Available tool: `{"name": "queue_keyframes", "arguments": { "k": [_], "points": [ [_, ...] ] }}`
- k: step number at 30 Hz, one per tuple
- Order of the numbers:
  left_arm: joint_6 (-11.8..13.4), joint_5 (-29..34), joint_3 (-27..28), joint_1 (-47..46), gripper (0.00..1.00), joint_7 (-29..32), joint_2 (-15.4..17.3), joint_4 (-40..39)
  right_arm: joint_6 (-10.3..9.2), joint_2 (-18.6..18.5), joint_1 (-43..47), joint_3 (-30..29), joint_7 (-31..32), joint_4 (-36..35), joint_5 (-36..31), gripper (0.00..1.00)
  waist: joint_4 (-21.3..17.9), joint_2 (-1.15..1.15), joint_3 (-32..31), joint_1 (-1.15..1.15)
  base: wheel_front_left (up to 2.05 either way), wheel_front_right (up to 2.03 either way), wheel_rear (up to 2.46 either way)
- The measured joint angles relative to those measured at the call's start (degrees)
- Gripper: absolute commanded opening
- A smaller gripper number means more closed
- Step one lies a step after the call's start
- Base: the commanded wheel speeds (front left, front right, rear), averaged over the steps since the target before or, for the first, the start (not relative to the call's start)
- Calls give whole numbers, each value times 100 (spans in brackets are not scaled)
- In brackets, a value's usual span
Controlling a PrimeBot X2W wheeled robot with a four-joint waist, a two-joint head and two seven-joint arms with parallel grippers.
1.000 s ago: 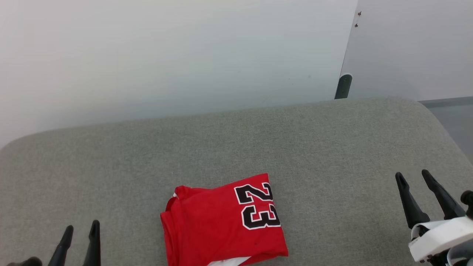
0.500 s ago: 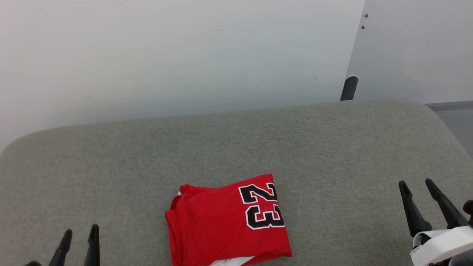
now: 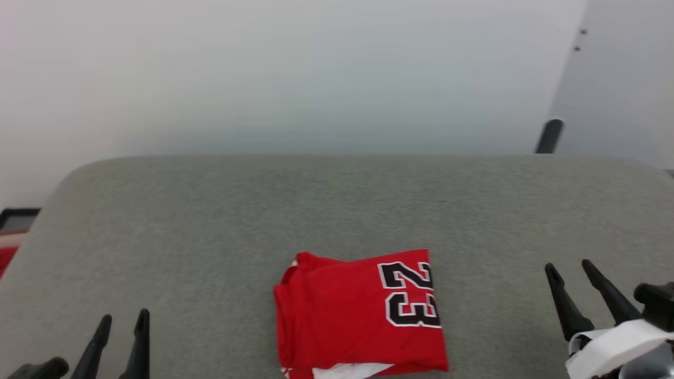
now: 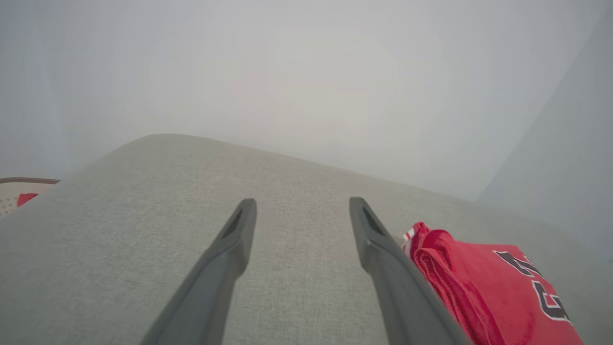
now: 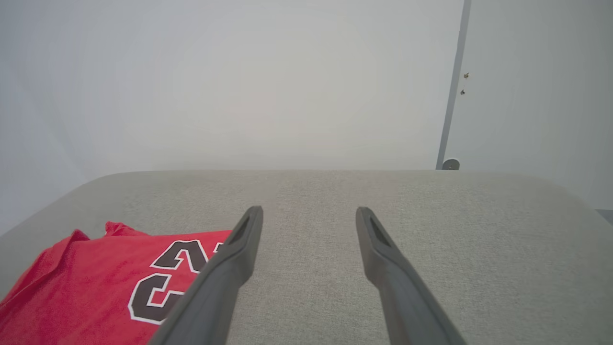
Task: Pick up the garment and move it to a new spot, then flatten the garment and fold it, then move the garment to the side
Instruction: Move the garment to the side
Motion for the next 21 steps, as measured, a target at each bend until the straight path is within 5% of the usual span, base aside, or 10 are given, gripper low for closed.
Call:
{"name": "queue_keyframes", "arguments": {
  "k": [21],
  "points": [
    [19,-81,-337,-136,100,85,-242,-9,0,224,-514,189,2564,705,204,100,1641,0,369,0,0,0,0]
  ]
}}
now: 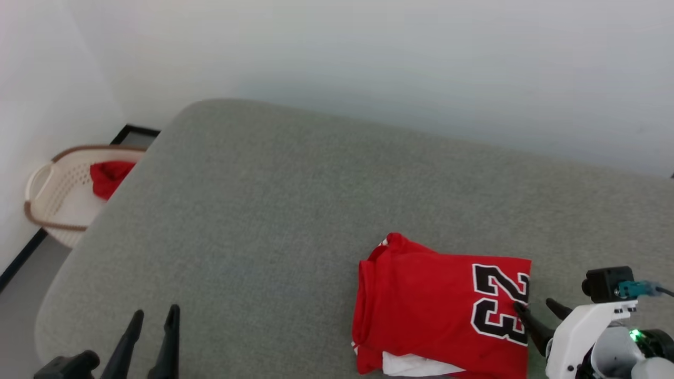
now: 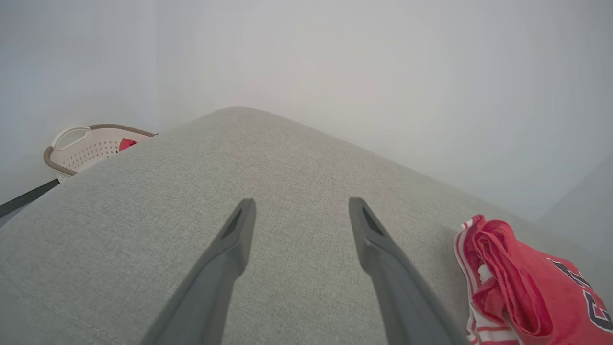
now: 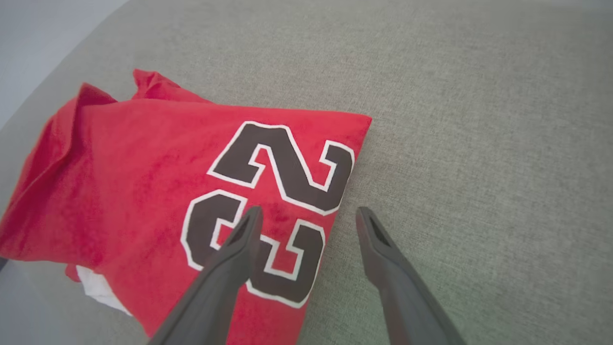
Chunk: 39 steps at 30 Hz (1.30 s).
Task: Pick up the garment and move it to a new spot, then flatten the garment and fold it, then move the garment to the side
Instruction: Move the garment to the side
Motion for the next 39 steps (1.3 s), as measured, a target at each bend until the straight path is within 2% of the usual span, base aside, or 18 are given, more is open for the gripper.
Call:
{"name": "queue_keyframes", "arguments": {
  "k": [7,15,16,17,22,26,39],
  "points": [
    [-51,-13,-116,-245,100,-77,-157,116,0,164,-132,-346,998,44,-353,100,203,0,442,0,0,0,0],
    [-118,-20,-196,-472,100,-144,-282,302,0,423,-328,-710,1839,-68,-634,100,368,0,826,0,0,0,0],
    [-123,-21,-202,-491,100,-146,-290,324,0,431,-351,-719,1905,-98,-654,42,384,0,858,0,0,0,0],
    [-124,-23,-201,-502,100,-147,-299,345,0,468,-375,-770,1951,-101,-665,0,398,0,885,0,0,0,0],
    [-151,-29,-209,-570,100,-163,-347,428,-2,598,-480,-803,2164,-142,-621,0,434,0,942,0,0,0,0],
    [-170,-30,-177,-569,100,-172,-345,466,-2,565,-505,-720,2310,-249,-555,0,385,0,898,0,0,0,0],
    [-177,79,-137,-531,100,-181,-260,339,-1,110,-620,-447,2441,-821,-349,0,-40,0,628,0,0,0,0]
  ]
}}
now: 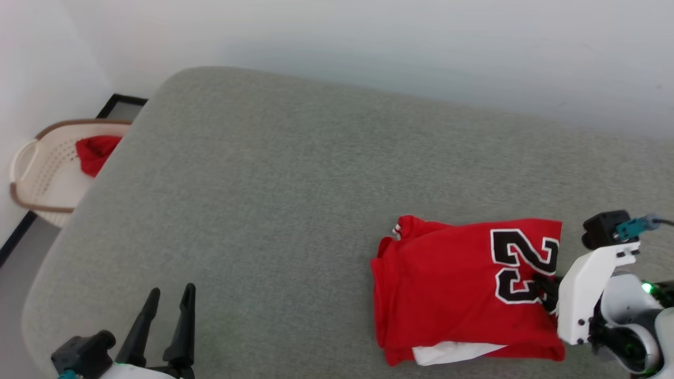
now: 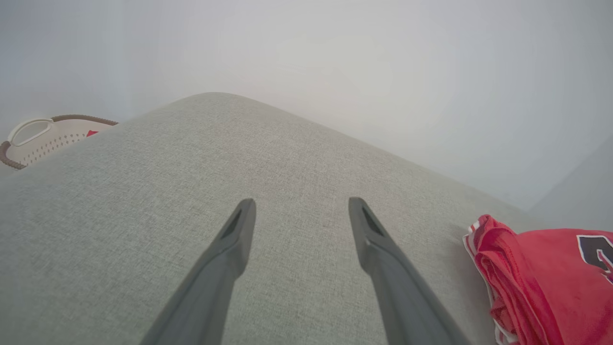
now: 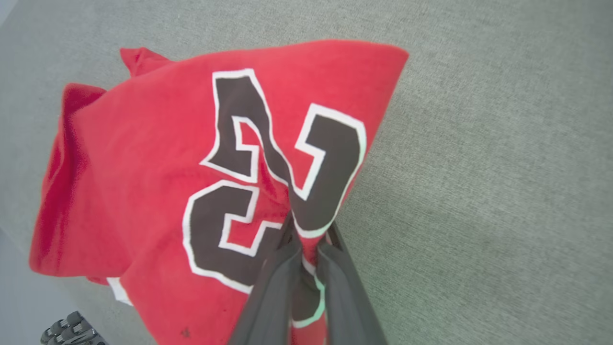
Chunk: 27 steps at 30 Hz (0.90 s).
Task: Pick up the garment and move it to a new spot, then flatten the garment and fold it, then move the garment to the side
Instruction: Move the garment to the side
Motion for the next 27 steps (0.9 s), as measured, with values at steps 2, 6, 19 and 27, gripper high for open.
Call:
{"name": "queue_keyframes", "arguments": {
  "k": [2,6,19,27],
  "points": [
    [-1,42,-15,1,100,0,14,-21,0,-107,-48,9,-7,-82,40,0,-92,0,-40,0,0,0,0],
    [-4,63,-52,-27,100,-1,25,-57,0,-303,-119,5,-43,-176,90,0,-283,0,-92,0,0,0,0],
    [-5,149,-111,-386,100,-11,3,-129,0,-1274,-525,-35,-256,-404,203,0,-921,0,67,0,0,0,0],
    [-8,175,-145,-651,100,-11,13,-141,1,-2104,-987,65,-781,-63,339,0,-1277,0,387,0,0,0,0]
  ]
}}
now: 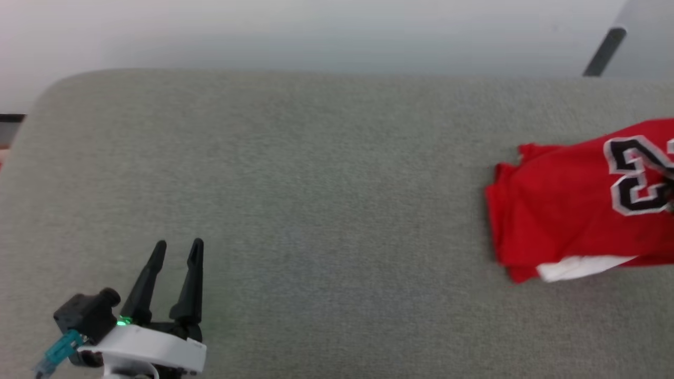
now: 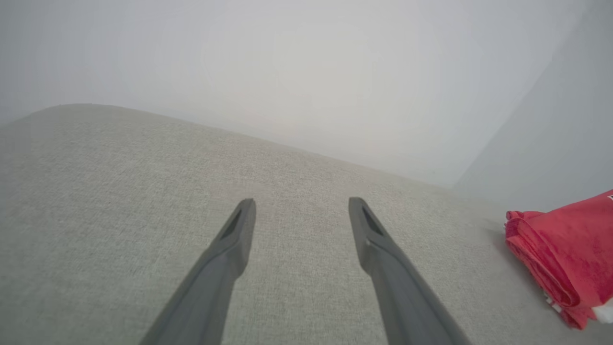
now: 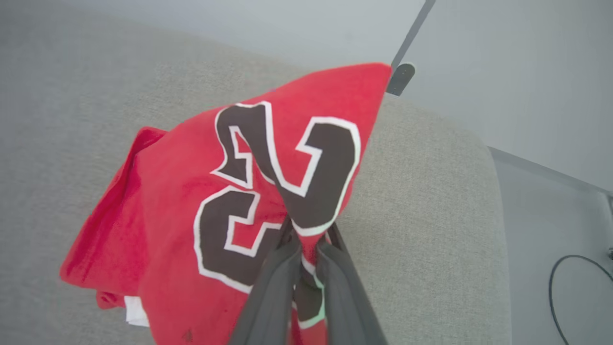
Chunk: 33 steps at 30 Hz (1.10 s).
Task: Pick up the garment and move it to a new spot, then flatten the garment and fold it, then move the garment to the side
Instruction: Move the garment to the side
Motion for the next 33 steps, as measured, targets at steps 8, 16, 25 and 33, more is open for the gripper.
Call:
{"name": "queue_keyframes", "arguments": {
  "k": [8,16,25,33],
  "points": [
    [-15,44,-34,-292,100,0,89,-47,0,-782,-622,448,-602,578,58,0,-296,0,395,0,0,0,0],
    [-15,73,-103,-570,100,0,176,-114,2,-1467,-1229,1082,-1315,1265,-67,0,-497,0,772,0,0,0,0],
    [-15,63,-159,-712,100,0,253,-151,3,-1830,-1818,1625,-1997,2142,-406,0,-567,0,1067,0,0,0,0],
    [-16,54,-192,-826,100,0,296,-163,3,-1797,-2247,1876,-2485,3028,-803,0,-512,0,1229,0,0,0,0]
  ]
}}
